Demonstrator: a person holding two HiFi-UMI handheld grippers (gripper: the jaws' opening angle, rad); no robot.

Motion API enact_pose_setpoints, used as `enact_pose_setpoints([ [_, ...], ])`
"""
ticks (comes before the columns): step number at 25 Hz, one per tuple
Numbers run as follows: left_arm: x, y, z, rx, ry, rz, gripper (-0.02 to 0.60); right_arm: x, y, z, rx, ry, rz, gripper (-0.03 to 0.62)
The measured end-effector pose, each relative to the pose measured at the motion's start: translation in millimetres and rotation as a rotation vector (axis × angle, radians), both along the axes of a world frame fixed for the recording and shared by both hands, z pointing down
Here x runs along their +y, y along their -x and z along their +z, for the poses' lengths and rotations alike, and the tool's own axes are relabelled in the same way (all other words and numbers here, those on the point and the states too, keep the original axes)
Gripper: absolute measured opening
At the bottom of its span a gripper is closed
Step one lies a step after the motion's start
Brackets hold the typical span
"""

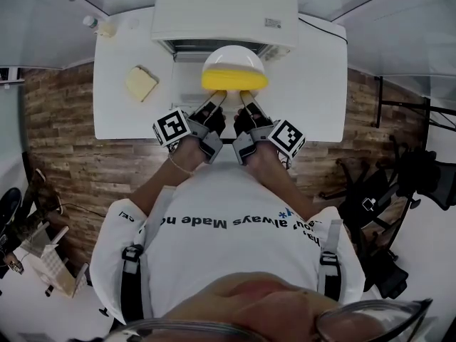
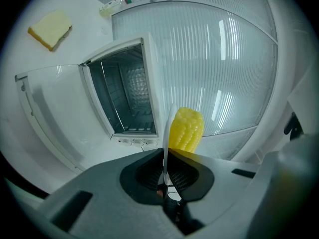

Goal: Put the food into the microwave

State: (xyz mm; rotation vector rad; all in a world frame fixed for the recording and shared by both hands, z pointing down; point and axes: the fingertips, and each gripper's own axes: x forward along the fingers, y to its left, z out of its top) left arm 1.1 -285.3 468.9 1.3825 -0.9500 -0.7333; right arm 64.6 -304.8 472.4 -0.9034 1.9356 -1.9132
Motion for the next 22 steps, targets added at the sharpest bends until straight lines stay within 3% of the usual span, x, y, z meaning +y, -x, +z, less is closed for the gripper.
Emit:
enact_pose_setpoints([
  [12,-1,-4,5,0.027,0.007,0.005,0.023,2,0,11,-0.011,0.028,-0.006,0.018],
  [17,2,-1,21,-0.021,0.045,0.03,0.023,1,0,18,-0.003,0.027,-0.004,0.018],
  [22,1,-5,21,0.017,0.027,0.025,0.023,3,-3,25,0.01,0.037,0.0,0.018],
])
